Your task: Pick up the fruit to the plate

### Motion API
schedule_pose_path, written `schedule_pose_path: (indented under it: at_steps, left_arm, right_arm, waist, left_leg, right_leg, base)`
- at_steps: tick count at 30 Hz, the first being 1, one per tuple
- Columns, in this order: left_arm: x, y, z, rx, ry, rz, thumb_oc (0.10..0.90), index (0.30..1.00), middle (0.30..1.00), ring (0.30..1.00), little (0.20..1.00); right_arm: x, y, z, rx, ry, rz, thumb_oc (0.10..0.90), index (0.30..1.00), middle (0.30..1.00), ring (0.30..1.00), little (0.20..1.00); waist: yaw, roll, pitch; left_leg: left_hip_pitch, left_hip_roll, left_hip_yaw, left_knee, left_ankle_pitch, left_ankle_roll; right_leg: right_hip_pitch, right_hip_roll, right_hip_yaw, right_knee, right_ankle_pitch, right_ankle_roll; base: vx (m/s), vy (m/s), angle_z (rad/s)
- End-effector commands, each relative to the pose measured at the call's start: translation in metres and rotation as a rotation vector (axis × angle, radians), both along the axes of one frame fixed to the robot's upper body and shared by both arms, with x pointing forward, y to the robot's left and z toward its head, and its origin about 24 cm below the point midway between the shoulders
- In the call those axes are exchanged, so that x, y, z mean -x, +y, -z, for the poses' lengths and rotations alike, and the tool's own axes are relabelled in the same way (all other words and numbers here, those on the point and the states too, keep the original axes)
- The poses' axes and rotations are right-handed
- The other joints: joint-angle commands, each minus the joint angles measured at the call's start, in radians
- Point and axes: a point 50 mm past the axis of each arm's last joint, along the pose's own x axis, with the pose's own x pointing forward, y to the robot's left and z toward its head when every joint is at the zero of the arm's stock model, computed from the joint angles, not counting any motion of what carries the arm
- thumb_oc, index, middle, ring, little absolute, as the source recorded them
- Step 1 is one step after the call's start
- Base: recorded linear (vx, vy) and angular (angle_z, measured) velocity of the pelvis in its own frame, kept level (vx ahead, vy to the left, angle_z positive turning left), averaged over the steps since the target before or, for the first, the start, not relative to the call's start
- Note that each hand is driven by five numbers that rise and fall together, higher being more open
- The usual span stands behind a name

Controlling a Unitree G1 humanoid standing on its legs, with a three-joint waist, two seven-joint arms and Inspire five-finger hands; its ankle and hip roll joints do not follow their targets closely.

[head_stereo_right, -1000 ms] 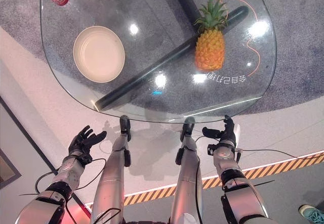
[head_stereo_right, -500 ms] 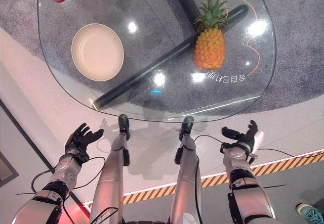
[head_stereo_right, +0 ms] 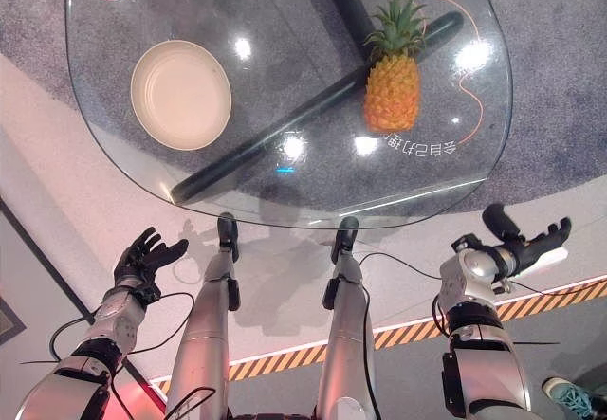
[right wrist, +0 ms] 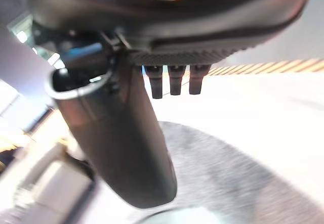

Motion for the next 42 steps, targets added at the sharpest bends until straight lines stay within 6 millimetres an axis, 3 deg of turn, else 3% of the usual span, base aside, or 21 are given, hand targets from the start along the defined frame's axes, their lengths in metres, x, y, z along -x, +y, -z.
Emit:
schedule_pose_path:
  at_steps: [1, 8, 10, 15, 19, 24, 42]
  left_arm:
    - [0.026, 0.021, 0.013, -0.015, 0.037, -0.102, 0.800, 0.900, 0.900, 0.900, 0.900]
    - [0.023, 0.013, 0.015, 0.008, 0.031, -0.095, 0.800, 0.900, 0.900, 0.900, 0.900]
    - [0.026, 0.010, 0.018, 0.018, 0.028, -0.096, 0.800, 0.900, 0.900, 0.900, 0.900]
    - [0.029, 0.004, 0.023, 0.034, 0.025, -0.097, 0.800, 0.900, 0.900, 0.900, 0.900]
    - [0.032, 0.003, 0.025, 0.043, 0.025, -0.096, 0.800, 0.900, 0.900, 0.900, 0.900]
    - [0.037, 0.000, 0.029, 0.047, 0.028, -0.090, 0.800, 0.900, 0.900, 0.900, 0.900]
    - [0.036, -0.007, 0.031, 0.055, 0.034, -0.075, 0.800, 0.900, 0.900, 0.900, 0.900]
  right_arm:
    - [0.026, -0.039, -0.050, 0.169, -0.135, 0.239, 0.800, 0.900, 0.900, 0.900, 0.900]
    - [0.016, -0.011, -0.098, 0.311, -0.336, 0.139, 0.800, 0.900, 0.900, 0.900, 0.900]
    - [0.014, 0.006, -0.116, 0.401, -0.391, 0.060, 0.800, 0.900, 0.900, 0.900, 0.900]
    - [0.012, 0.043, -0.135, 0.545, -0.442, -0.117, 0.800, 0.900, 0.900, 0.900, 0.900]
    - [0.003, 0.066, -0.136, 0.622, -0.400, -0.326, 0.800, 0.900, 0.900, 0.900, 0.900]
    - [-0.001, 0.088, -0.134, 0.673, -0.365, -0.458, 0.800, 0.900, 0.900, 0.900, 0.900]
    - [-0.010, 0.109, -0.119, 0.695, -0.268, -0.645, 0.800, 0.900, 0.900, 0.900, 0.900]
  waist:
    - [0.014, -0.011, -0.013]
    - [0.008, -0.002, -0.013]
    - [0.004, 0.001, -0.013]
    - [-0.004, 0.005, -0.013]
    - [-0.004, 0.007, -0.013]
    - [-0.003, 0.007, -0.013]
    - [-0.001, 0.014, -0.013]
  left_leg:
    - [-0.015, -0.044, -0.025, 0.084, -0.102, 0.018]
    - [-0.021, -0.051, -0.021, 0.069, -0.094, 0.020]
    - [-0.021, -0.053, -0.019, 0.060, -0.090, 0.021]
    - [-0.017, -0.057, -0.011, 0.047, -0.081, 0.022]
    - [-0.012, -0.058, -0.006, 0.036, -0.073, 0.021]
    - [-0.007, -0.056, 0.000, 0.026, -0.065, 0.018]
    - [0.002, -0.060, 0.013, 0.003, -0.050, 0.019]
  right_leg:
    - [-0.001, 0.017, -0.035, -0.007, 0.003, 0.017]
    - [-0.013, 0.014, -0.029, -0.014, 0.001, 0.014]
    - [-0.017, 0.014, -0.026, -0.017, 0.000, 0.013]
    - [-0.018, 0.014, -0.021, -0.022, -0.005, 0.010]
    - [-0.013, 0.011, -0.023, -0.027, -0.006, 0.008]
    - [-0.005, 0.009, -0.028, -0.031, -0.012, 0.004]
    - [-0.003, 0.009, -0.039, -0.031, -0.013, -0.001]
  base:
    - [0.00, 0.000, 0.00]
    - [-0.01, 0.042, -0.01]
    - [-0.01, 0.056, -0.02]
    - [0.00, 0.049, -0.02]
    - [0.00, 0.012, 0.00]
    - [0.00, 0.000, 0.00]
    - [0.00, 0.000, 0.00]
